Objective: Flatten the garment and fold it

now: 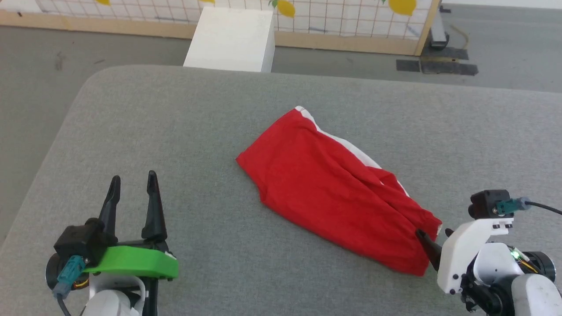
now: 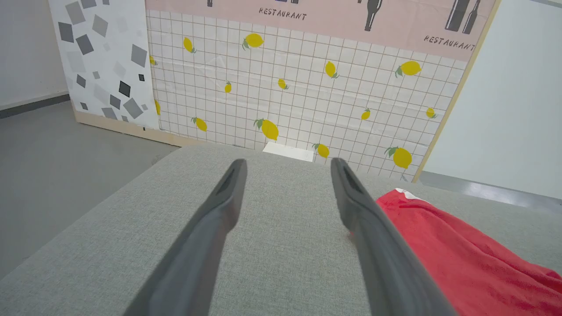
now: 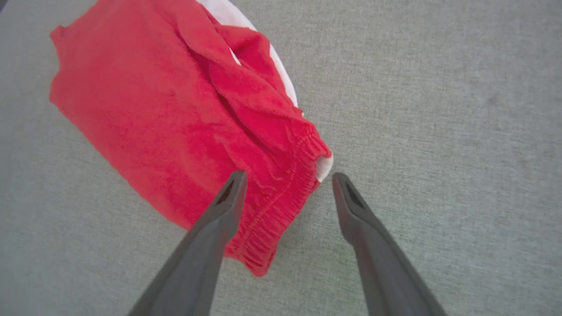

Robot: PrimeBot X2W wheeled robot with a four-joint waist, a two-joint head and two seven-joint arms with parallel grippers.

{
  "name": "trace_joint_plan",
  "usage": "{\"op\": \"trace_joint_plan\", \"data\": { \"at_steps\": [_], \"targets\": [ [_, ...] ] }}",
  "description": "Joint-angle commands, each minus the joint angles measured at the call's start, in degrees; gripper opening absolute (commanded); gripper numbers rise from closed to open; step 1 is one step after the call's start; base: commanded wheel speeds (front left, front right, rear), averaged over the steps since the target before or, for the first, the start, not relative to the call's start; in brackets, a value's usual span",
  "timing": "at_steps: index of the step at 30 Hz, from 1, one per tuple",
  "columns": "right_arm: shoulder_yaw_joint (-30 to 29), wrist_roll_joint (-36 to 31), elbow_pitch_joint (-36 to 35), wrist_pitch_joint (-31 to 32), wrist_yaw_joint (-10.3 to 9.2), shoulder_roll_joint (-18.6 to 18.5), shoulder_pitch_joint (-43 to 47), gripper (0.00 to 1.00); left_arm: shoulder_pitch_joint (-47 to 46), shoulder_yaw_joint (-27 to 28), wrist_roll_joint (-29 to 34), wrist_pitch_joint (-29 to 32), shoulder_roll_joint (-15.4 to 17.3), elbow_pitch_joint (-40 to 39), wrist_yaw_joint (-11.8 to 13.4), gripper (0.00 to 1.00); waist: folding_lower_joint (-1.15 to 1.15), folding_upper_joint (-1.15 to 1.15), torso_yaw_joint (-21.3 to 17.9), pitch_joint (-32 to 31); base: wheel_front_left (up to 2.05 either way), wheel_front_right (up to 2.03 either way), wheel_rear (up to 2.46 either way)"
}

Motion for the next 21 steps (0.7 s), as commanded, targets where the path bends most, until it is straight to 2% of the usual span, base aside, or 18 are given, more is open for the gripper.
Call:
{"op": "trace_joint_plan", "data": {
  "at_steps": [1, 8, 15, 16, 17, 18, 21],
  "targets": [
    [-0.4, -0.6, 1.4, -0.8, -0.08, 0.1, -1.3, 1.00, 0.6, 0.1, 0.4, -0.2, -0.5, -0.5, 0.1, 1.00, 0.00, 0.00, 0.7, 0.9, 0.00, 0.00, 0.00],
    [-0.3, -0.1, 8.7, -2.5, -0.08, 0.1, -3.4, 1.00, 0.5, 0.1, 1.2, -0.2, -1.6, -1.0, -0.5, 1.00, 0.00, 0.00, 1.2, 2.2, 0.00, 0.00, 0.00],
    [2.9, -0.5, 12.9, -2.4, -0.08, 0.1, -4.0, 1.00, 0.1, 0.5, 1.8, -0.2, -2.4, -0.6, -1.3, 1.00, 0.00, 0.00, 1.4, 3.0, 0.00, 0.00, 0.00],
    [3.2, -0.6, 13.4, -2.0, -0.08, 0.1, -4.1, 0.93, 0.0, 0.5, 1.8, -0.2, -2.6, -0.5, -1.4, 1.00, 0.00, 0.00, 1.5, 3.1, 0.00, 0.00, 0.00],
    [3.3, -0.8, 13.5, -2.0, -0.08, 0.1, -4.2, 0.27, 0.0, 0.6, 1.9, -0.2, -2.7, -0.4, -1.5, 1.00, 0.00, 0.00, 1.5, 3.1, 0.00, 0.00, 0.00],
    [3.3, -1.0, 13.6, -2.1, -0.08, 0.1, -4.4, 0.00, 0.0, 0.6, 1.9, -0.2, -2.8, -0.2, -1.6, 1.00, 0.00, 0.00, 1.6, 3.1, 0.00, 0.00, 0.00],
    [3.2, -1.3, 13.3, -2.4, -0.08, 0.1, -4.8, 0.00, 0.0, 0.8, 1.9, -0.2, -3.1, 0.1, -1.9, 1.00, 0.00, 0.00, 1.7, 3.0, 0.00, 0.00, 0.00]
  ]
}}
